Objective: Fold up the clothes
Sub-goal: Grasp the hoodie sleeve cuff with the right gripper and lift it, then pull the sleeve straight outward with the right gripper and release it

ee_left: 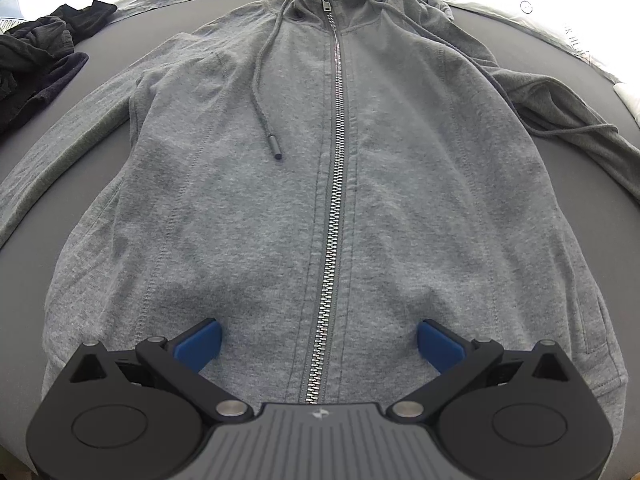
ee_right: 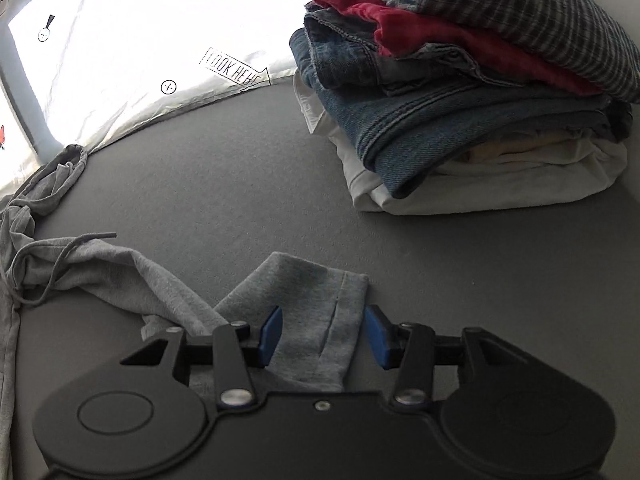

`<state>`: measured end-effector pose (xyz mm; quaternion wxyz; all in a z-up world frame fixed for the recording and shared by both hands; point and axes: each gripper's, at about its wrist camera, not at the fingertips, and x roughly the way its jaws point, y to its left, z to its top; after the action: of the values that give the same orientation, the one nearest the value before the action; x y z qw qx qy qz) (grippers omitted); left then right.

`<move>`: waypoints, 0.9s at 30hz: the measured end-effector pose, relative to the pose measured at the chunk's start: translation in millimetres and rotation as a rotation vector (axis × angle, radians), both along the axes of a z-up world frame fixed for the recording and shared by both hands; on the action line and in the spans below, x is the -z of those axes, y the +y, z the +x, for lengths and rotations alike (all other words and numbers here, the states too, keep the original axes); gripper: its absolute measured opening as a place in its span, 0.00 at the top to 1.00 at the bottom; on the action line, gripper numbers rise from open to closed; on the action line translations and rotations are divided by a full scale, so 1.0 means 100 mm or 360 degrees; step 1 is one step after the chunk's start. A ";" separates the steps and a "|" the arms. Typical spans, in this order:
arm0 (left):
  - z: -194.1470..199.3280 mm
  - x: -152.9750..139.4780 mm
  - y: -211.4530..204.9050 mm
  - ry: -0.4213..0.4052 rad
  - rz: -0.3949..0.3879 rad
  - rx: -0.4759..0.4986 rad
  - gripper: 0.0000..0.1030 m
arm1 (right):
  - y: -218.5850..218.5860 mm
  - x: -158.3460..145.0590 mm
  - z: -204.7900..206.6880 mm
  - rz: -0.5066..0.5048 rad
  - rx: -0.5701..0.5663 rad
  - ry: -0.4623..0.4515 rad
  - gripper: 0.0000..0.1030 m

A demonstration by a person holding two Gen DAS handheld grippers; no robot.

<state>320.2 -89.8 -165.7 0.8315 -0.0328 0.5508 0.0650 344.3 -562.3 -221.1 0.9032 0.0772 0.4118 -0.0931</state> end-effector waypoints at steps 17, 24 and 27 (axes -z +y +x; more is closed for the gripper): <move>-0.01 0.00 0.00 -0.0010 0.0000 0.0002 0.00 | -0.05 -0.81 -0.51 -0.0571 0.0342 -0.0559 0.94; -0.03 0.00 0.00 -0.0023 0.0001 0.0006 0.00 | -0.32 0.01 -0.70 -0.0248 0.0537 -0.0061 0.90; -0.05 0.00 -0.01 -0.0028 0.0004 0.0004 0.00 | -0.37 -0.02 -0.77 -0.0202 0.0587 -0.0115 0.64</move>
<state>315.5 -90.6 -166.0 0.8363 -0.0317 0.5435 0.0643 266.9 -599.6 -219.1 0.8881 0.0975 0.3511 -0.2801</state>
